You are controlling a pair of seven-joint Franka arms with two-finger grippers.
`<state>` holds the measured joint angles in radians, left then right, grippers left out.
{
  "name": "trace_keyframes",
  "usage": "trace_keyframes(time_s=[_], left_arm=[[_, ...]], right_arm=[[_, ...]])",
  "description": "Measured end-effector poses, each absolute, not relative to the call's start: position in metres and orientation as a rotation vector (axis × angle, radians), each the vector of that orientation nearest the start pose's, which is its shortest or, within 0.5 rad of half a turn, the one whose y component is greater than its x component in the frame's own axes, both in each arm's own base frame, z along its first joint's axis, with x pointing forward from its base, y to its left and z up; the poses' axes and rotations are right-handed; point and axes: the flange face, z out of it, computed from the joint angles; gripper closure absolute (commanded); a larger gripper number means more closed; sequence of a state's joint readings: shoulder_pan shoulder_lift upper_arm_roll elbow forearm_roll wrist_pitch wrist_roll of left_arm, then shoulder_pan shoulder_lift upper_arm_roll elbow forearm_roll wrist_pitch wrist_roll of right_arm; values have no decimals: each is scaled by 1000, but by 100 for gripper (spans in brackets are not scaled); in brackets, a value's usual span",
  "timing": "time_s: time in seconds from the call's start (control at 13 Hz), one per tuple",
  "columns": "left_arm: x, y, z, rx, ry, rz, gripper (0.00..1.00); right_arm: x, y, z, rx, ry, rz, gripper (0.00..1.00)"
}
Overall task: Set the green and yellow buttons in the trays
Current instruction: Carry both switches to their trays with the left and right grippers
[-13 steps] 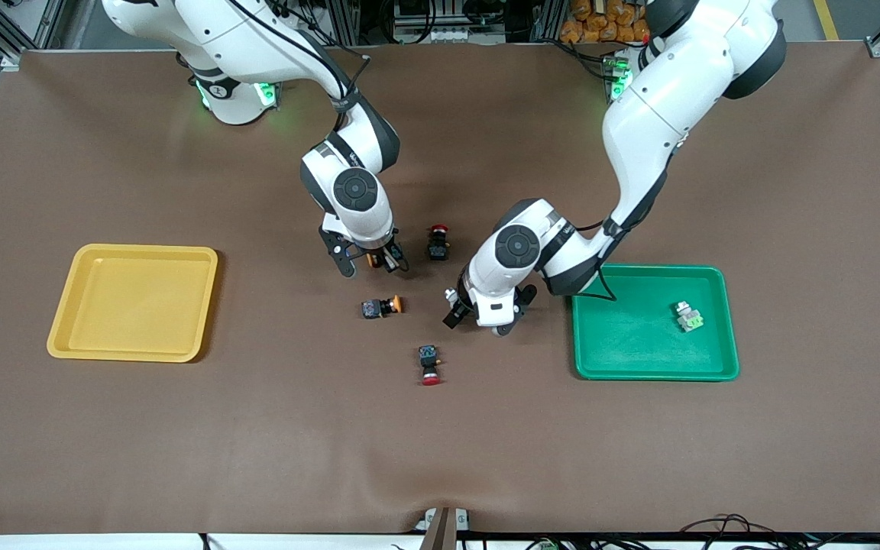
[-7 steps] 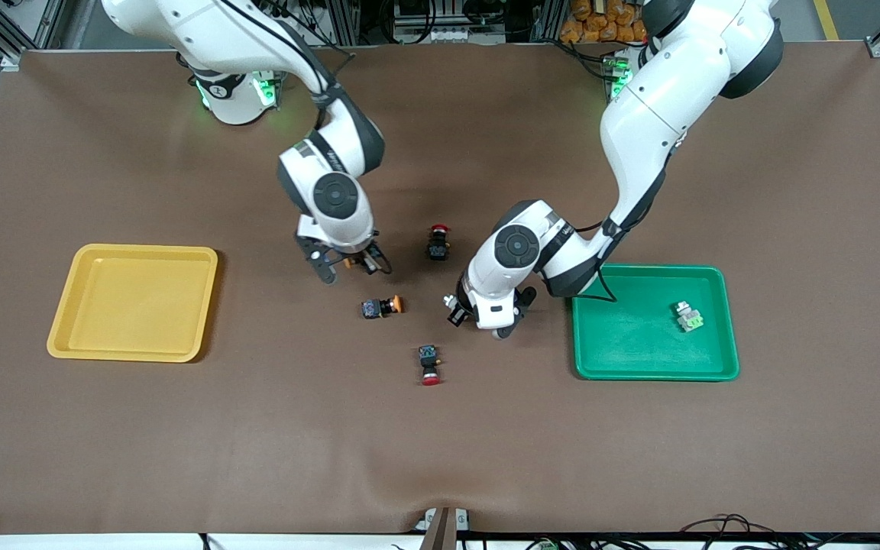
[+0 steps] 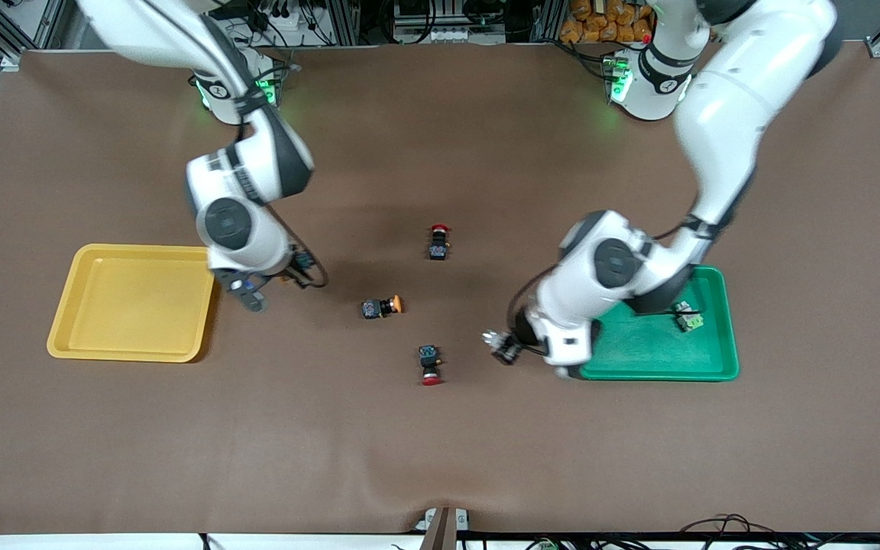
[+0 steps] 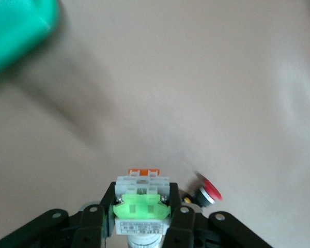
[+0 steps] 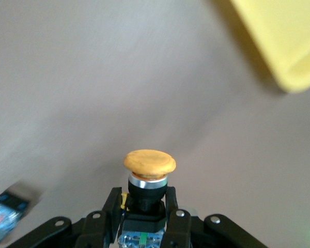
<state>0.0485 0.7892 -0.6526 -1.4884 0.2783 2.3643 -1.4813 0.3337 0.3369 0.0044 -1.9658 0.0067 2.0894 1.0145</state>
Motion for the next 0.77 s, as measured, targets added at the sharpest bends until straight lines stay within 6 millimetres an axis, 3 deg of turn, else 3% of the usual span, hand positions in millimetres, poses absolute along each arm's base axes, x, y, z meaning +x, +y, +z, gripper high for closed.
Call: trace_keyframes(time_s=[0.31,0.46,0.61,0.77], left_arm=[[657,-256,332,-3079,-1165,122,100],[654,-212,326,-3070,-1029,144,100],[650,-166,309,-3057,-966,186,100],[644,-136,290,-3030,-951,221,100]], right_arm=[[571,107,286,-3122,801,378,100],[576,66,286,-3132,643,392,100],[581,9,285,-3125,470,393,100],[581,-50,286,-3110,344,357,100]])
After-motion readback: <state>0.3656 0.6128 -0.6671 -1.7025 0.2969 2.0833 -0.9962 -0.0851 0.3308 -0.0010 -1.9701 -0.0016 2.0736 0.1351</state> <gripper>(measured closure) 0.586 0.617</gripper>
